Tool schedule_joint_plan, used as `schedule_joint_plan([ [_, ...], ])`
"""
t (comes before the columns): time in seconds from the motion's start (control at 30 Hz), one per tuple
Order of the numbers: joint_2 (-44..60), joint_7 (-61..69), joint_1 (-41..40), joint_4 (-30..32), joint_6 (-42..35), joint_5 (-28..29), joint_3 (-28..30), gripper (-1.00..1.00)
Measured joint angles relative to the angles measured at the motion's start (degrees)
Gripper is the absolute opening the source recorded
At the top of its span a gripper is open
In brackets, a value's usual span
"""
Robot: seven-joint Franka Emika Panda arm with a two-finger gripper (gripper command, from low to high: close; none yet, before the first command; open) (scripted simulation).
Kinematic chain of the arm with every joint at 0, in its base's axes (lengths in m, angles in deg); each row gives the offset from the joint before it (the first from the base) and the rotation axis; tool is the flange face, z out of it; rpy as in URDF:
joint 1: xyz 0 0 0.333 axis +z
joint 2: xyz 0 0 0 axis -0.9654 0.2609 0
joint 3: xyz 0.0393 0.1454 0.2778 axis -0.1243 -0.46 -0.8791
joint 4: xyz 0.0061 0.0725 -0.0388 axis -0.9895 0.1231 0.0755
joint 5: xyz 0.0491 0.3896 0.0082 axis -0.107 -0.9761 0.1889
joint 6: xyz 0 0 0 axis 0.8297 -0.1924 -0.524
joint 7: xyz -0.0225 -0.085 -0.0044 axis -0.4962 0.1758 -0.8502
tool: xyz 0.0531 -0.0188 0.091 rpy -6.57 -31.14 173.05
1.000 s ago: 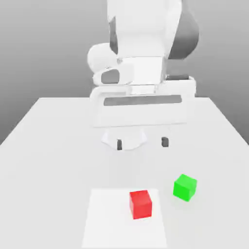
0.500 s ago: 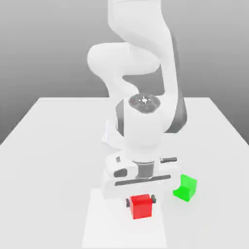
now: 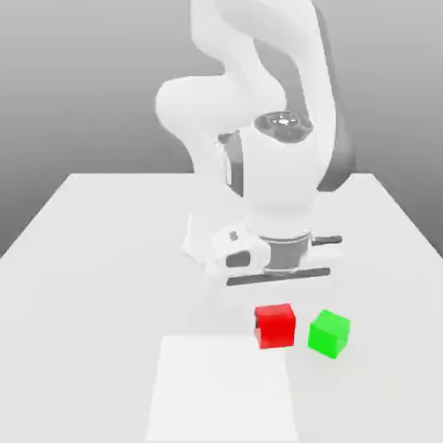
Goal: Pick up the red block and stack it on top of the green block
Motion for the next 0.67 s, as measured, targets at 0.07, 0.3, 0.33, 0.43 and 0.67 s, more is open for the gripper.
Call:
schedule_joint_plan([
  [0.07,-1.7,-5.5,1.6,0.8,-0.8,-0.8,-1.3,-1.0],
  [0.3,-7.4,-25.7,5.3,3.6,-3.7,-2.5,-8.8,-1.0],
  [0.33,-7.0,-27.6,5.3,3.8,-3.1,-2.2,-9.5,-1.0],
  [0.43,-2.6,-30.9,4.5,3.8,1.2,0.4,-10.4,-1.0],
  [0.67,6.4,-36.1,4.0,3.5,9.6,7.6,-9.2,1.0],
])
